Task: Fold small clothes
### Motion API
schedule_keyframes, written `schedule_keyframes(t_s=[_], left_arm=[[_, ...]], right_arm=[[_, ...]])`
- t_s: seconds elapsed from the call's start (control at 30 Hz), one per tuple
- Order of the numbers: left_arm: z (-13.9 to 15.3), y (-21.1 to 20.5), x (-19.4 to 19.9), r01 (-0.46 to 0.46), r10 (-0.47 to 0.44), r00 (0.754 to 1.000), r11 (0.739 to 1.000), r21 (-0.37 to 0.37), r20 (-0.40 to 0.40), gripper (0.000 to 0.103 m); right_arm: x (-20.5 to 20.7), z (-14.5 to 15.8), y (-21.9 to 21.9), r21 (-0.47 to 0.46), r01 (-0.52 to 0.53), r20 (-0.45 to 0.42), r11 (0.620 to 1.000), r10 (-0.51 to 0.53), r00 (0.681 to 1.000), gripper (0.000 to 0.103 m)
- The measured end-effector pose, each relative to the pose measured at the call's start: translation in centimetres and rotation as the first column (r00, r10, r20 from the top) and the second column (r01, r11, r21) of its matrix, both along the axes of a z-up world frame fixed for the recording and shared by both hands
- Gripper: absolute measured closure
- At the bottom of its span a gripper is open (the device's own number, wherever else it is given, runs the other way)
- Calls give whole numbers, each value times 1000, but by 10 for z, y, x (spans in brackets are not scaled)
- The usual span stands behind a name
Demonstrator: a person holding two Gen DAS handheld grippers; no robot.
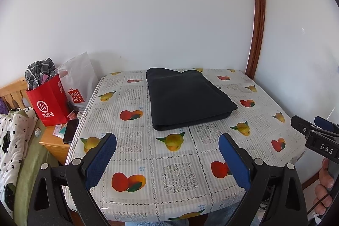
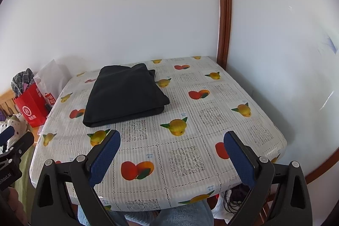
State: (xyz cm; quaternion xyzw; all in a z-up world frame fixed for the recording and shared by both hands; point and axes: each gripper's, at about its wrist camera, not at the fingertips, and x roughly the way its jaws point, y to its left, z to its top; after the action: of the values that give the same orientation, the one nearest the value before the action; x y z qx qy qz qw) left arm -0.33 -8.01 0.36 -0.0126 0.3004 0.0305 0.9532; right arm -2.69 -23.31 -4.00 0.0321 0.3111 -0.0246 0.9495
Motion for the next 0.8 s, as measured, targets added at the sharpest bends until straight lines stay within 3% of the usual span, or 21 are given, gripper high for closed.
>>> schedule_keyframes(t_s=[0.8], left_arm=[[-2,0,0,5,-5,1000,1000,-14,-10,5]], right_arm=[[-1,0,-5,6,14,-1,1000,-14,1000,6]])
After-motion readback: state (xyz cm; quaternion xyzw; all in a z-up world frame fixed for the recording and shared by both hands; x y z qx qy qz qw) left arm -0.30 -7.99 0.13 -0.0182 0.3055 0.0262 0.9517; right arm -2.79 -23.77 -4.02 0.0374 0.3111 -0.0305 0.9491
